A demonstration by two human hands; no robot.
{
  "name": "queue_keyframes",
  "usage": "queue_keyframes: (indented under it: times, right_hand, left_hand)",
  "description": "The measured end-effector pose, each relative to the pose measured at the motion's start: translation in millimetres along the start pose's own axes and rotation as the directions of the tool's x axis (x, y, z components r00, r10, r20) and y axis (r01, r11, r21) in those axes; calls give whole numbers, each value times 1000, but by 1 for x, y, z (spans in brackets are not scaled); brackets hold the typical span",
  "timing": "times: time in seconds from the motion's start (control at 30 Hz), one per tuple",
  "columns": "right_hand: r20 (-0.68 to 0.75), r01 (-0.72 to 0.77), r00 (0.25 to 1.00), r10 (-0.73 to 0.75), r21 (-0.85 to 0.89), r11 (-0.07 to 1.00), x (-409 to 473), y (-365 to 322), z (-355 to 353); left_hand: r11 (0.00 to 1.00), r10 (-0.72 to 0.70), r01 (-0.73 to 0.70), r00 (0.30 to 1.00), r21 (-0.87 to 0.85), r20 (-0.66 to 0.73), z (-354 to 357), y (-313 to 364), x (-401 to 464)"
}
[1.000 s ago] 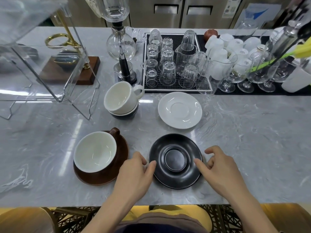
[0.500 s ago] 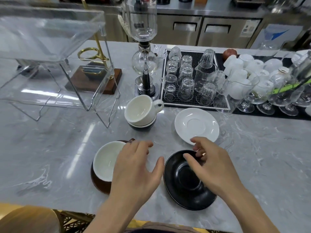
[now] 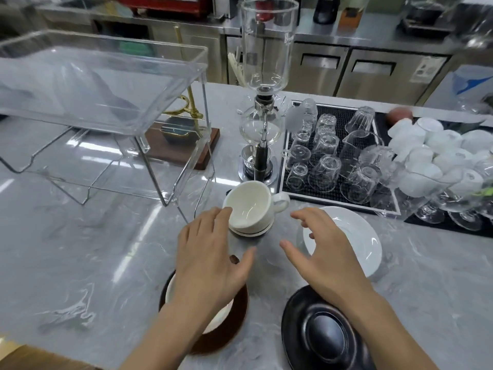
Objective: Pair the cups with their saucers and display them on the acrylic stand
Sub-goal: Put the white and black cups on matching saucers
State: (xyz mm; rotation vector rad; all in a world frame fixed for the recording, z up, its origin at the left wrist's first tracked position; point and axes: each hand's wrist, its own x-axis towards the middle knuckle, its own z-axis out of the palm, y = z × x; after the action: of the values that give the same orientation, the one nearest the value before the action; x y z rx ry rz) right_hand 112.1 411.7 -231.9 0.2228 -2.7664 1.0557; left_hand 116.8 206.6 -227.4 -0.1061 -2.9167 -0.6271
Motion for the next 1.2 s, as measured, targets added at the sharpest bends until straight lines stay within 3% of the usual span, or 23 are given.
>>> queue_keyframes:
  times: [0.3,0.63,0.97,1.2]
  right_hand:
    - [23,3,1000,-3,18,1000,35,6,10]
    - [50,-10,999,9,23,1000,52,10,15]
    - [59,-48,997,40,136,990,60,14,19]
    - [64,-71,996,59,215,974,67,15,20]
  left_hand:
    - [962,21,6,995,-274,94,7,-5,45]
    - [966,104,-71,987,-248,126,18,-13,67]
    - [959,106,-42,971,-281,216,28,-10,80]
    - [958,89,-29,975,-285,201,29,-11,83]
